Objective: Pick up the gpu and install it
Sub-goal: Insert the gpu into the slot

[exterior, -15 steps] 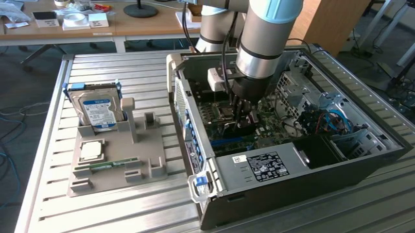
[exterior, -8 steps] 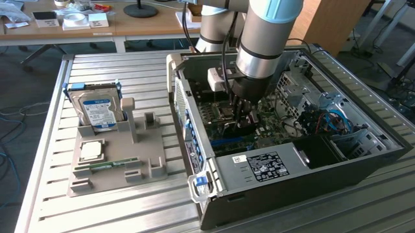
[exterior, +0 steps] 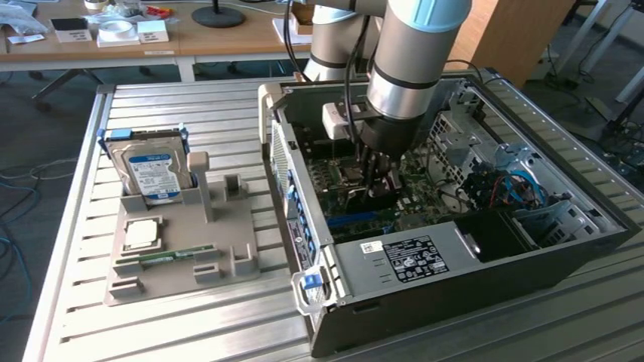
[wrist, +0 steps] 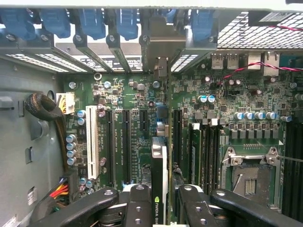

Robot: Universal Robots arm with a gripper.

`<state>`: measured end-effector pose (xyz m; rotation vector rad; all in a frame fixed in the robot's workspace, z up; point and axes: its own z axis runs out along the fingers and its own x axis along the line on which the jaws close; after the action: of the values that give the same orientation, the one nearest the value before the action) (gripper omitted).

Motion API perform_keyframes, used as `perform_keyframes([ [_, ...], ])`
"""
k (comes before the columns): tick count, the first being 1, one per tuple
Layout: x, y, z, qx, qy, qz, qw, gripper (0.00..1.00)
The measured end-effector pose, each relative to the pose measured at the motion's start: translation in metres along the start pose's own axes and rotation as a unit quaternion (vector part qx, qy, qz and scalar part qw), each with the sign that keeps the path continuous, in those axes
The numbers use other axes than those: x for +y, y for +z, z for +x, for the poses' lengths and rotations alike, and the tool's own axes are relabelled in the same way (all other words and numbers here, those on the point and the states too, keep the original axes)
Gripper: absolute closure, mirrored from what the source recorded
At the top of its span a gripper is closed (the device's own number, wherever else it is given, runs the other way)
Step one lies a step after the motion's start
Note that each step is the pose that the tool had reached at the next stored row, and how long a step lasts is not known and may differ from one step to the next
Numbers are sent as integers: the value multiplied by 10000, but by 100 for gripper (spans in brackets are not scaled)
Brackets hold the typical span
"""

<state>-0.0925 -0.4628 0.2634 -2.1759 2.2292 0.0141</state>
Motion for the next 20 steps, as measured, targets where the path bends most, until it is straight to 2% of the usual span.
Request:
perform_keyframes([
  [20, -10, 6, 12, -1, 0, 1, 10000, 73],
])
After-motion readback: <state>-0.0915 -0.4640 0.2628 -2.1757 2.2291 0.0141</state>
